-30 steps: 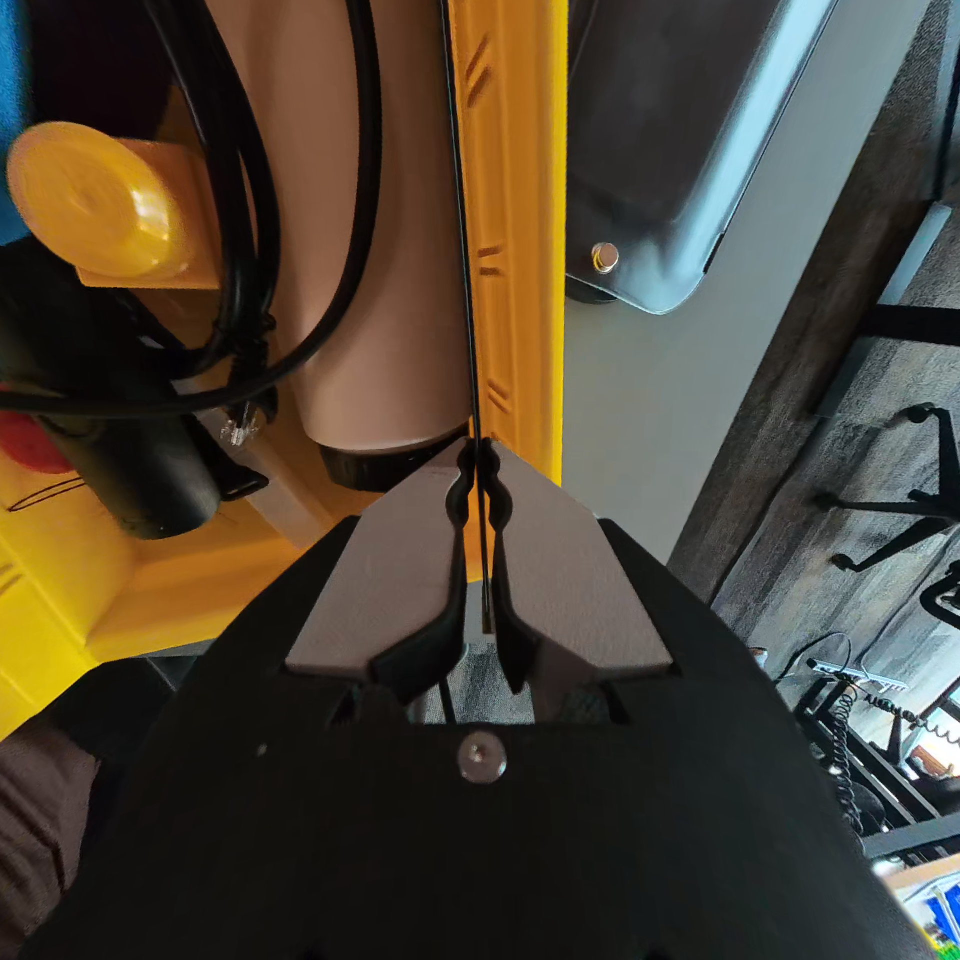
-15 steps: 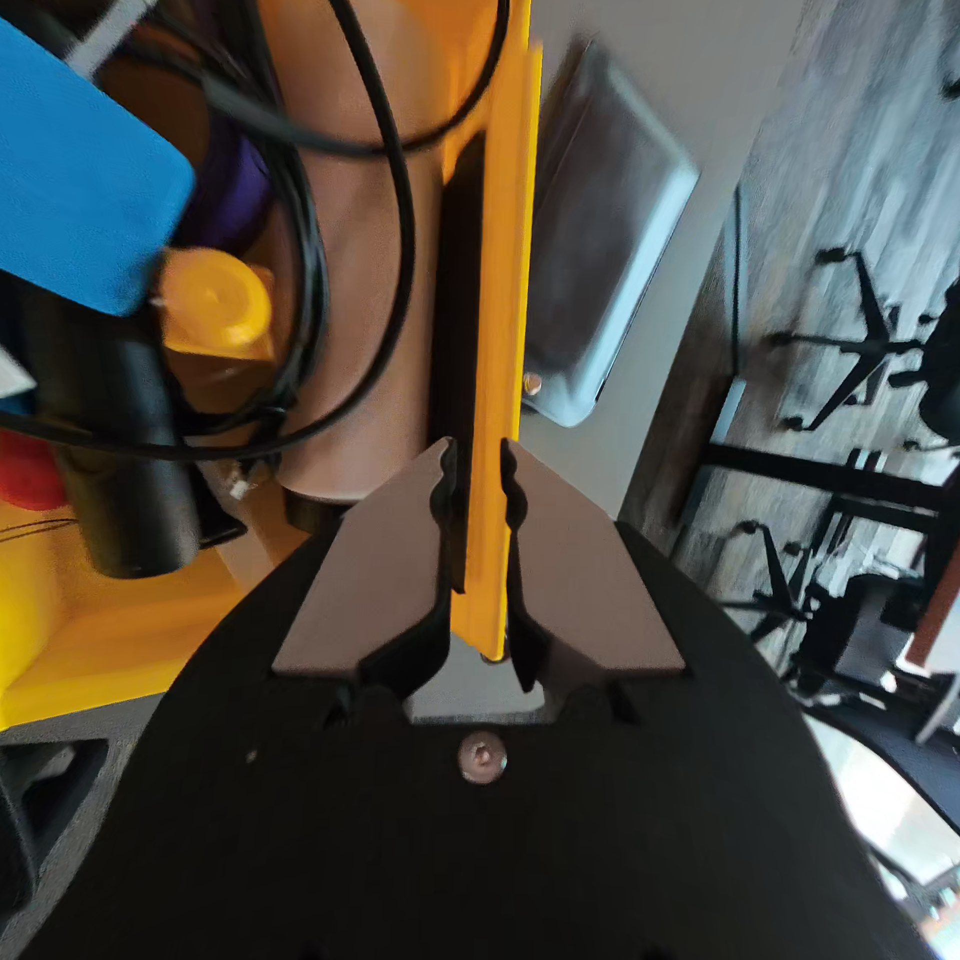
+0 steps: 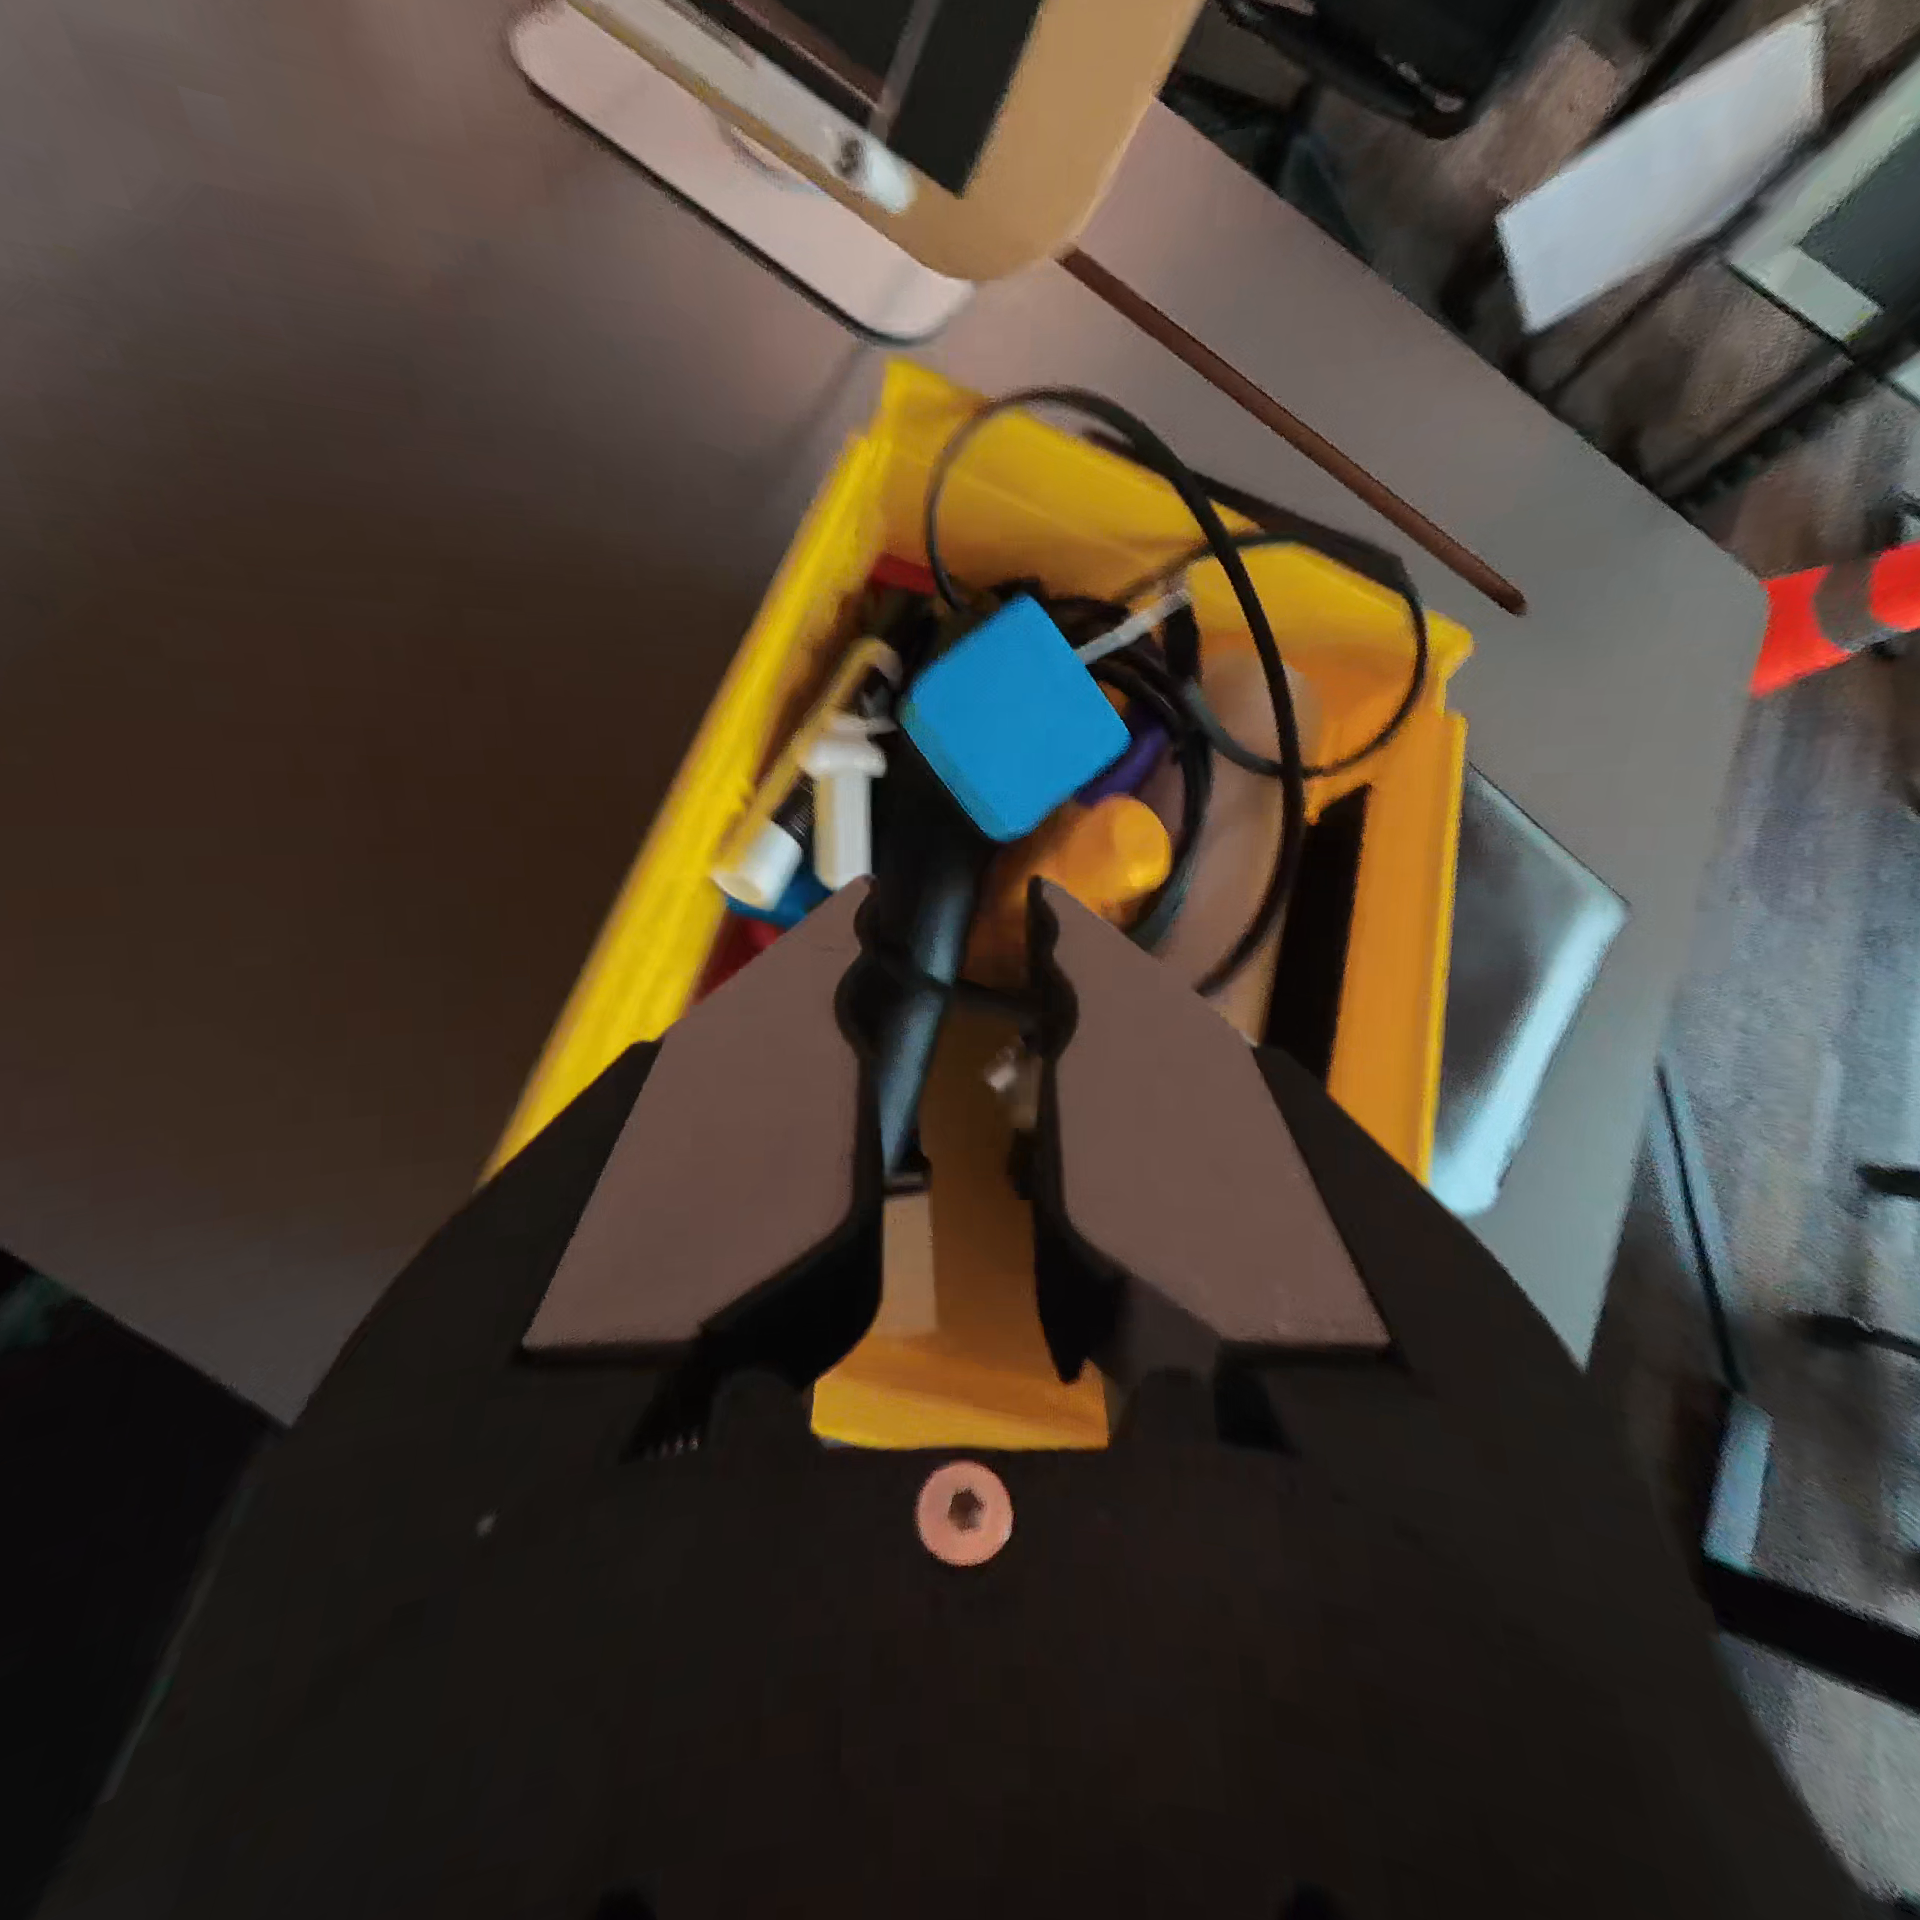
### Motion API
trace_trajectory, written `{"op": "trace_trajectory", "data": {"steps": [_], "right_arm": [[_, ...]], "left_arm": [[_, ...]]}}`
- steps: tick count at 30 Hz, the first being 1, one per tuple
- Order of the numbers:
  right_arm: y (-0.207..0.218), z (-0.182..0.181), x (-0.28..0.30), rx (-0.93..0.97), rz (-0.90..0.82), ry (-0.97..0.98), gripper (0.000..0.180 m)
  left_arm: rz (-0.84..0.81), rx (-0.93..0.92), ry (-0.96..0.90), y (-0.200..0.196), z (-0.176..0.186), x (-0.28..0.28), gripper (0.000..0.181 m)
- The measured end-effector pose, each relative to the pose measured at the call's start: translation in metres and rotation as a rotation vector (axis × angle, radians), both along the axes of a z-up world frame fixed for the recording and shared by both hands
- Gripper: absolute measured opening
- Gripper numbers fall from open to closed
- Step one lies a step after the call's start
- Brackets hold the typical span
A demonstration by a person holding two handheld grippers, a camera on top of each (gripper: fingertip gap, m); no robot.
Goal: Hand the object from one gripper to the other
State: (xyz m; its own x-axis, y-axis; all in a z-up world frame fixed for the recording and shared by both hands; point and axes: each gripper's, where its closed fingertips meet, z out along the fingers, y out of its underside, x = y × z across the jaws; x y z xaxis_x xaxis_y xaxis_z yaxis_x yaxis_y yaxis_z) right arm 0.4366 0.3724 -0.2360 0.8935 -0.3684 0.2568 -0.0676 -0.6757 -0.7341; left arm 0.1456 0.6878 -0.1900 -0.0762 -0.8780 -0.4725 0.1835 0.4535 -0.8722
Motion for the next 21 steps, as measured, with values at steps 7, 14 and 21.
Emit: {"op": "trace_trajectory", "data": {"steps": [7, 14, 21], "right_arm": [[-0.043, -0.047, 0.015, -0.023, -0.132, 0.015, 0.026], [-0.022, -0.042, -0.006, 0.144, -0.070, 0.104, 0.038], [-0.019, -0.053, -0.021, 0.070, -0.038, 0.015, 0.037]], "left_arm": [[0.271, -0.250, 0.289, 0.117, 0.000, -0.074, 0.063], [0.371, -0.292, 0.439, 0.133, -0.074, -0.036, 0.075], [0.495, 0.007, 0.523, 0.154, -0.130, 0.014, 0.020]]}}
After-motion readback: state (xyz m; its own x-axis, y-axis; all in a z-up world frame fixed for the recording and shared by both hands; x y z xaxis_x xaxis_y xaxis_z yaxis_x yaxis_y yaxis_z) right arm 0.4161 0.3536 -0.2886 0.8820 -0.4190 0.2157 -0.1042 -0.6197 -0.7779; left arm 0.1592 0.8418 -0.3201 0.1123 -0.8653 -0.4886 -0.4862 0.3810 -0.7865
